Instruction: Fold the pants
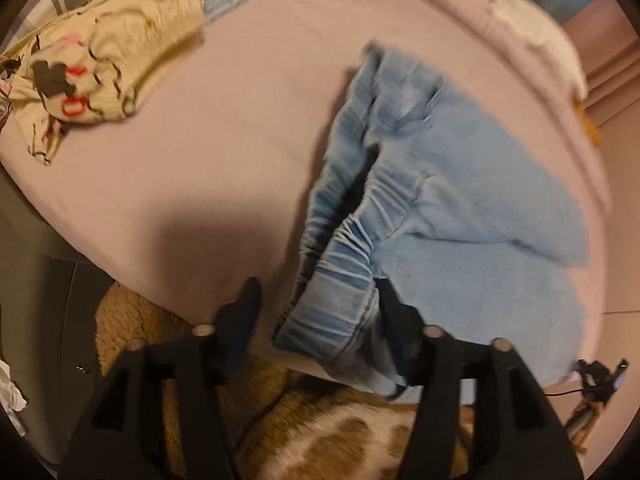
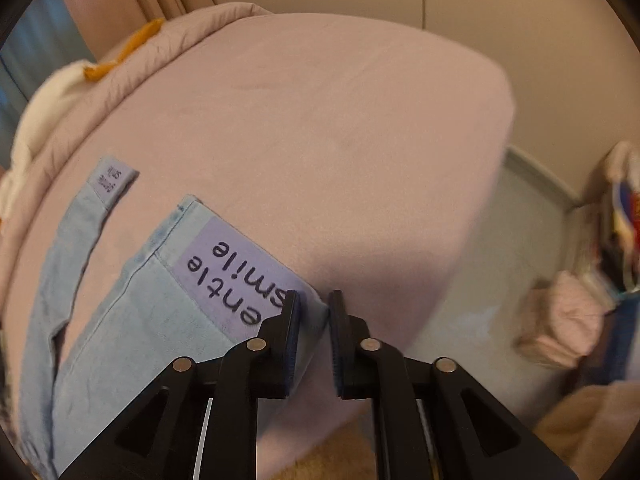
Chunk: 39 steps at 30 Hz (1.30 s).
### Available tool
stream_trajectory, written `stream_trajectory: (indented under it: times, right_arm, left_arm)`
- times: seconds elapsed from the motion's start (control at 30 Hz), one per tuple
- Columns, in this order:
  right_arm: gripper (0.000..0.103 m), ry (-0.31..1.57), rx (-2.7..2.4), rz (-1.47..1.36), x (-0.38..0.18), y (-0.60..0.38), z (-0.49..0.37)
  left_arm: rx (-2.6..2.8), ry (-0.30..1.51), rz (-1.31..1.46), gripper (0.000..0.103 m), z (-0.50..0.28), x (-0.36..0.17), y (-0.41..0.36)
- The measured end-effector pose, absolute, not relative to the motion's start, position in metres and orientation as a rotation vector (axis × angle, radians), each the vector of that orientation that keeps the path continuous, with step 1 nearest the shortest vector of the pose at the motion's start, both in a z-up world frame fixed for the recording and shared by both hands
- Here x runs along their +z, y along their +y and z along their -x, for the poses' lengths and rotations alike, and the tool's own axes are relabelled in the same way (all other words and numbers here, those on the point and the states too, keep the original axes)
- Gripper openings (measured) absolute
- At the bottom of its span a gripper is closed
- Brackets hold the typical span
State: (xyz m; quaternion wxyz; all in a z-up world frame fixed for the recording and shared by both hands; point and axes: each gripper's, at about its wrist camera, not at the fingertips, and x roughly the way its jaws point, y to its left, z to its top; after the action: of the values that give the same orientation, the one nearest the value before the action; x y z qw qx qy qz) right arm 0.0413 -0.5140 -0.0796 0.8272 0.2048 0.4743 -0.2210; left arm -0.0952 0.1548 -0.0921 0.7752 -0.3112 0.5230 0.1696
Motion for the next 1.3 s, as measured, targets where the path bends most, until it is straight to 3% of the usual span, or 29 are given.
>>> stream_trajectory:
  times: [0.03, 0.07, 0.1, 0.13, 0.27, 0.43, 0.67, 0.9, 0.93, 1.0, 1.07, 1.13, 1.3]
  right_arm:
    - [0.023, 0.981, -0.470, -0.422, -0.064, -0.509, -0.040]
    - [0.046, 0.960, -0.461, -0.421, -0.052, -0.504, -0.040]
    - [0.061, 0.937, -0.445, -0.428, -0.036, -0.497, -0.041]
    - [0.081, 0.923, -0.430, -0.438, -0.025, -0.490, -0.043]
    - [0.083, 0.843, -0.198, -0.462, 0.021, -0.431, -0.086]
    - [0.083, 0.918, -0.009, -0.530, 0.025, -0.356, -0.172]
    - [0.083, 1.093, -0.042, -0.483, -0.028, -0.251, -0.290]
    - [0.083, 1.181, -0.270, -0.288, -0.097, -0.226, -0.344]
    - [0.079, 1.148, -0.304, -0.230, -0.099, -0.225, -0.345]
    - [0.054, 1.089, -0.339, -0.150, -0.098, -0.222, -0.342]
    - [0.015, 1.066, -0.345, -0.138, -0.093, -0.226, -0.334]
    - [0.008, 1.058, -0.287, -0.229, -0.088, -0.242, -0.322]
    - [0.006, 0.896, -0.133, -0.511, -0.053, -0.290, -0.246]
  left_arm:
    - [0.377, 1.096, 0.684, 0.070, 0.098, -0.081, 0.158]
    - [0.399, 1.053, 0.691, 0.081, 0.100, -0.067, 0.162]
    - [0.418, 1.017, 0.691, 0.091, 0.100, -0.053, 0.166]
    - [0.427, 0.980, 0.693, 0.093, 0.099, -0.041, 0.170]
    - [0.361, 0.849, 0.698, 0.094, 0.052, -0.008, 0.166]
    - [0.257, 0.824, 0.776, 0.094, -0.021, -0.010, 0.161]
    - [0.288, 0.931, 0.829, 0.092, -0.109, -0.055, 0.145]
    - [0.428, 1.058, 0.976, 0.087, -0.148, -0.103, 0.169]
    - [0.455, 1.065, 0.990, 0.087, -0.151, -0.107, 0.174]
    - [0.477, 1.074, 1.030, 0.087, -0.154, -0.113, 0.180]
    - [0.481, 1.082, 1.064, 0.087, -0.154, -0.117, 0.185]
    - [0.480, 1.083, 1.092, 0.087, -0.154, -0.116, 0.187]
    - [0.463, 1.090, 1.108, 0.088, -0.152, -0.114, 0.191]
